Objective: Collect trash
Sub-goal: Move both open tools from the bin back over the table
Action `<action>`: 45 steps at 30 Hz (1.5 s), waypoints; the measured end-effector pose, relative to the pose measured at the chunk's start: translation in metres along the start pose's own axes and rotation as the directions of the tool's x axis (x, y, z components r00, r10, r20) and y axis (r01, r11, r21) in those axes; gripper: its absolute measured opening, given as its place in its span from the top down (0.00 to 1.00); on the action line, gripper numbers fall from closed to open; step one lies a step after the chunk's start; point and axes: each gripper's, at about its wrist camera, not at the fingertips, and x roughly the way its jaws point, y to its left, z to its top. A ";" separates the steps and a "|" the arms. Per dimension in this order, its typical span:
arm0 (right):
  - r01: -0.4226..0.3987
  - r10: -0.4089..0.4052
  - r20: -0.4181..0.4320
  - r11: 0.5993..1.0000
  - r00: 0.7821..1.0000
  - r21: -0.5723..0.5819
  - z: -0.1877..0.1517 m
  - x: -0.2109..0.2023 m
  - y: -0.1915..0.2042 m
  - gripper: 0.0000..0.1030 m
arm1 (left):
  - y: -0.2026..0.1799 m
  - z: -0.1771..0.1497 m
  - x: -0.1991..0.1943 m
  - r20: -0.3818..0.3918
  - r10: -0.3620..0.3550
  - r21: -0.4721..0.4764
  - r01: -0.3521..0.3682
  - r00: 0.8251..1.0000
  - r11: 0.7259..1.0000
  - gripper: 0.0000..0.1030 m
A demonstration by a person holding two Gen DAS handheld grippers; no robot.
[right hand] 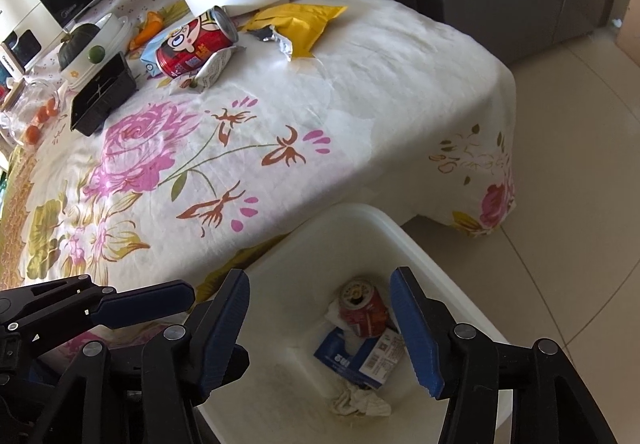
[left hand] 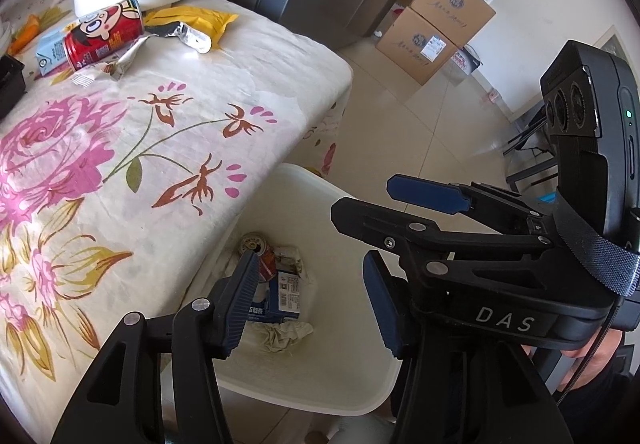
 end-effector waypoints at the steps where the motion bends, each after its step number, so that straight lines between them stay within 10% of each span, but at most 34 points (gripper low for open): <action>1: -0.001 0.001 0.000 1.000 1.000 -0.001 0.000 0.000 0.000 0.38 | 0.000 0.000 0.000 0.001 0.001 0.001 -0.001 1.000 1.000 0.45; 45: -0.146 0.135 0.190 0.988 0.972 0.046 0.021 -0.039 0.010 0.35 | 0.003 0.019 -0.062 0.198 0.049 0.035 -0.057 0.979 0.998 0.45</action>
